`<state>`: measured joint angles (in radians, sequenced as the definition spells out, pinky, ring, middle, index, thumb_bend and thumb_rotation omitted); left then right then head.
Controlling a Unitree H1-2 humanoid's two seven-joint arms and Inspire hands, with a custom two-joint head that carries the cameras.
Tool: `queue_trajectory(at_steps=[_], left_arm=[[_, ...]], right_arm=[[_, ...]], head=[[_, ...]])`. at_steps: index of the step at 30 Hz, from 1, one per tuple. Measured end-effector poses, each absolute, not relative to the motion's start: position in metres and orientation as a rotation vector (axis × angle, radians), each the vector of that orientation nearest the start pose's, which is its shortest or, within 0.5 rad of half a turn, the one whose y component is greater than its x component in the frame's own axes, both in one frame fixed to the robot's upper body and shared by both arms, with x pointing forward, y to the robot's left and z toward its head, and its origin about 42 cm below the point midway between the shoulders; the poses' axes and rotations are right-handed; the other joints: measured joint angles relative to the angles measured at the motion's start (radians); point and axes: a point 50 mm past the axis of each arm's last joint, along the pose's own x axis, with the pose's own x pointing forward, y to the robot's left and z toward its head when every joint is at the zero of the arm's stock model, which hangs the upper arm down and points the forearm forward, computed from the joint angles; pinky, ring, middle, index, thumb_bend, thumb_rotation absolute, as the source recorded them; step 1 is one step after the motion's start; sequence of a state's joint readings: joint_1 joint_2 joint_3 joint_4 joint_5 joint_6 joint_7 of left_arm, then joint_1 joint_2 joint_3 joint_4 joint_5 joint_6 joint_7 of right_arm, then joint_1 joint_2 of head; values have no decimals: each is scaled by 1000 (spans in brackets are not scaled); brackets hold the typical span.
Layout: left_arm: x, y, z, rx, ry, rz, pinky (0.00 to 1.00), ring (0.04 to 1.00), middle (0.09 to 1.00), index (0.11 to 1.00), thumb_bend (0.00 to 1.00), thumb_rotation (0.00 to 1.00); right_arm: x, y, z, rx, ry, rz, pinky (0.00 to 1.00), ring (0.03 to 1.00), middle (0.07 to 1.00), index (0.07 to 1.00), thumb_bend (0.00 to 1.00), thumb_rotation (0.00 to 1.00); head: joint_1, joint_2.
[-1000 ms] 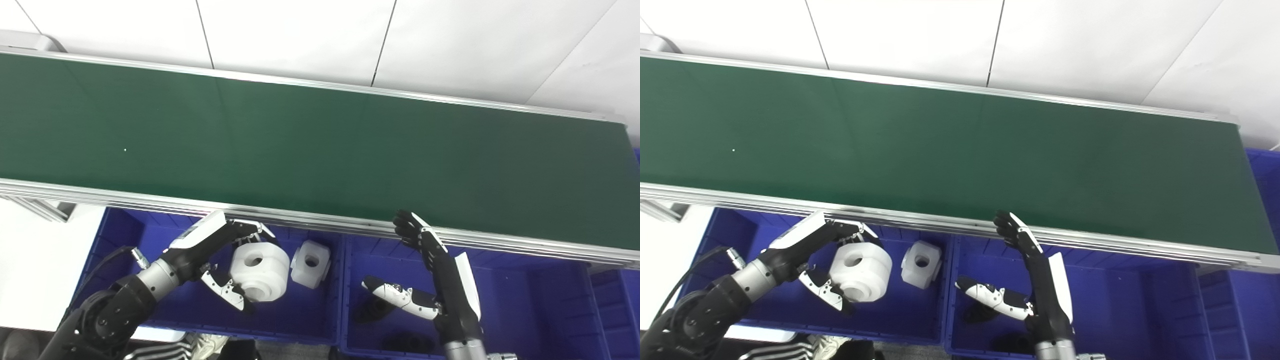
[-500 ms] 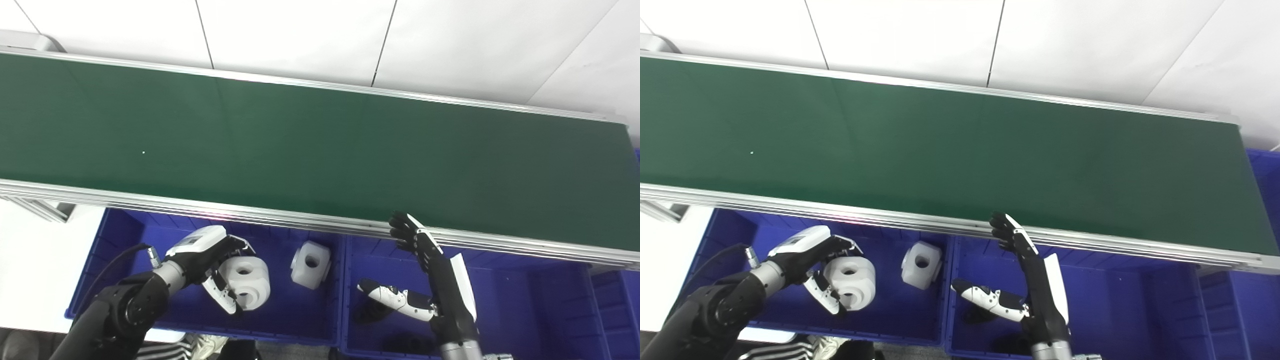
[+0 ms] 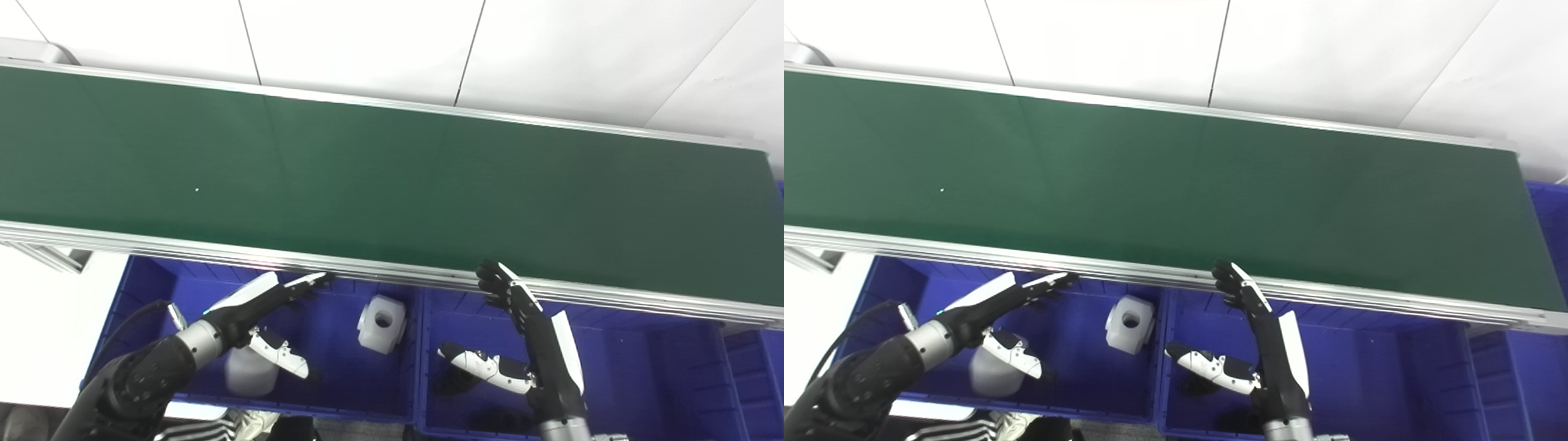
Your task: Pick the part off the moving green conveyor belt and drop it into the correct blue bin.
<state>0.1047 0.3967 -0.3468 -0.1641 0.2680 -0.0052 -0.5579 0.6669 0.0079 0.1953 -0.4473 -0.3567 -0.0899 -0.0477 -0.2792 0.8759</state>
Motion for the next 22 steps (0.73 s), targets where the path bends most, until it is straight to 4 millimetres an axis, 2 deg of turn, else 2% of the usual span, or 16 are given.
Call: queue_trajectory(at_steps=[4, 5, 9, 12, 19, 22], left_arm=[[204, 221, 90, 451, 38, -869, 874, 923, 946, 951, 810, 512], [199, 217, 90, 418, 22, -853, 866, 917, 944, 953, 808, 521], [179, 193, 92, 285, -71, -806, 892, 938, 965, 975, 762, 449], [168, 181, 89, 215, -95, -769, 898, 944, 971, 981, 763, 457], [156, 183, 77, 181, -97, -672, 923, 975, 999, 991, 785, 463], [153, 182, 74, 176, -86, -656, 914, 975, 1000, 998, 756, 419]], right_arm=[[73, -190, 111, -300, 108, -3, 778, 830, 846, 868, 765, 276], [71, -191, 110, -303, 112, -2, 776, 832, 847, 869, 769, 273], [65, -196, 109, -320, 131, -3, 745, 821, 844, 873, 772, 285], [61, -200, 108, -345, 142, -1, 736, 814, 840, 870, 774, 297], [56, -215, 109, -462, 146, 23, 739, 808, 834, 857, 779, 281], [55, -216, 109, -481, 150, 29, 742, 806, 834, 858, 778, 275]], head=[[12, -17], [27, -32], [55, -54], [64, -61], [72, -87], [75, -103]])
